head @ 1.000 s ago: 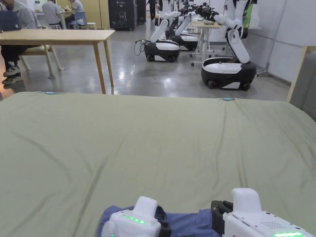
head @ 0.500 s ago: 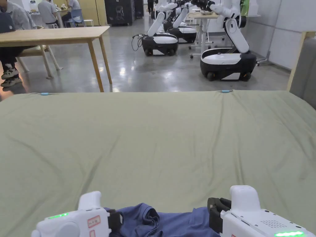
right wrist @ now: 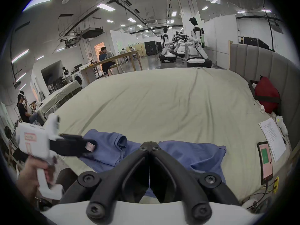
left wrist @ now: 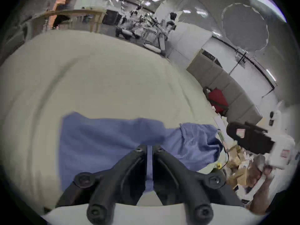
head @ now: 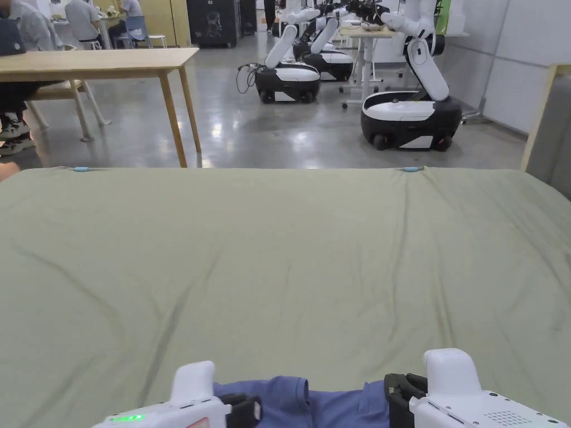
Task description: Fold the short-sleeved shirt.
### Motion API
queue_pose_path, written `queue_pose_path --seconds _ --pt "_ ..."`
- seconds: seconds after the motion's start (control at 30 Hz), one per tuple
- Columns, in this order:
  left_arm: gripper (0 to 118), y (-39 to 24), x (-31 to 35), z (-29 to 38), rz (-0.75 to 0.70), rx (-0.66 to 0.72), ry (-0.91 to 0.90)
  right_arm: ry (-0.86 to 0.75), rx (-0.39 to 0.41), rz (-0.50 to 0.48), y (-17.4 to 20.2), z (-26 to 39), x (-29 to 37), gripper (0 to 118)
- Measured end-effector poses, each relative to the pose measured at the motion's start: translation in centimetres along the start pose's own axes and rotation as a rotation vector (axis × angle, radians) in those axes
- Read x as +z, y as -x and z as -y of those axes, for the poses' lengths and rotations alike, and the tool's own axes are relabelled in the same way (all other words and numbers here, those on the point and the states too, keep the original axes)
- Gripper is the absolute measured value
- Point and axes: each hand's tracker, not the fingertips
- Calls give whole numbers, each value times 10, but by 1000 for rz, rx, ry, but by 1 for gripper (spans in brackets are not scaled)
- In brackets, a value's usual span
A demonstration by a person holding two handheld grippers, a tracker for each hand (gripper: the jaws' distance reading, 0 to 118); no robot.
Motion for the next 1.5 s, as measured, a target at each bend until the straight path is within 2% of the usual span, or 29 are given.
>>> queue_pose_path --seconds 0.1,0.13,0.17,0.2,0.23,0.27,0.43,0.5,0.53,0.57,0.6,0.63,0.67,0.7,0.73,0.77,0.9,1.0,1.1,1.17,1.33,1.4,1.5 --pt "9 40 27 -2 45 82 -24 10 3 -23 13 1 -8 1" --pt "21 52 32 -2 39 95 -10 17 -13 -38 16 0 -9 1" --pt "69 65 32 1 42 127 -7 16 -23 -47 20 0 -10 1" --pt "106 77 34 5 70 171 -20 14 -24 -49 23 -1 -9 1" --pt "118 89 37 9 141 213 -112 13 -24 -51 25 -1 -8 1" --pt "118 104 33 14 156 319 -31 14 -20 -51 28 -2 -7 1" --pt "118 142 -24 37 367 588 71 17 3 -27 28 -7 1 1" --pt "118 137 -34 36 481 597 -22 14 2 -15 27 -10 5 1" --pt "118 131 -44 34 540 620 4 12 2 -10 26 -12 6 1" --pt "116 124 -53 35 529 656 11 9 2 -7 26 -14 7 1" --pt "103 122 -58 35 514 665 12 8 2 -5 26 -16 8 1" --pt "65 120 -63 34 444 692 22 5 4 -2 26 -17 9 1" --pt "18 119 -66 37 306 703 36 2 7 1 27 -19 10 1" --pt "18 123 -67 42 267 724 28 0 10 2 28 -20 10 1" --pt "18 127 -64 42 361 726 16 -1 12 2 28 -21 10 1" --pt "18 123 -53 38 355 723 -3 -1 13 0 29 -21 9 1" --pt "18 121 -7 12 181 540 -92 7 14 -2 29 -21 5 1" --pt "18 109 32 -16 4 340 -152 8 15 -6 30 -21 3 1" --pt "18 64 43 -33 -100 66 -159 8 6 -11 27 -21 3 1" --pt "18 9 34 -34 -161 -119 -150 7 3 -5 22 -19 5 1" --pt "18 -114 -23 -2 -156 -486 -91 -2 -1 61 4 -11 20 1" --pt "18 -143 -47 15 -145 -554 -55 2 -3 116 -7 -6 26 1" --pt "18 -181 -81 39 -110 -620 -1 7 -20 150 -28 2 36 1"
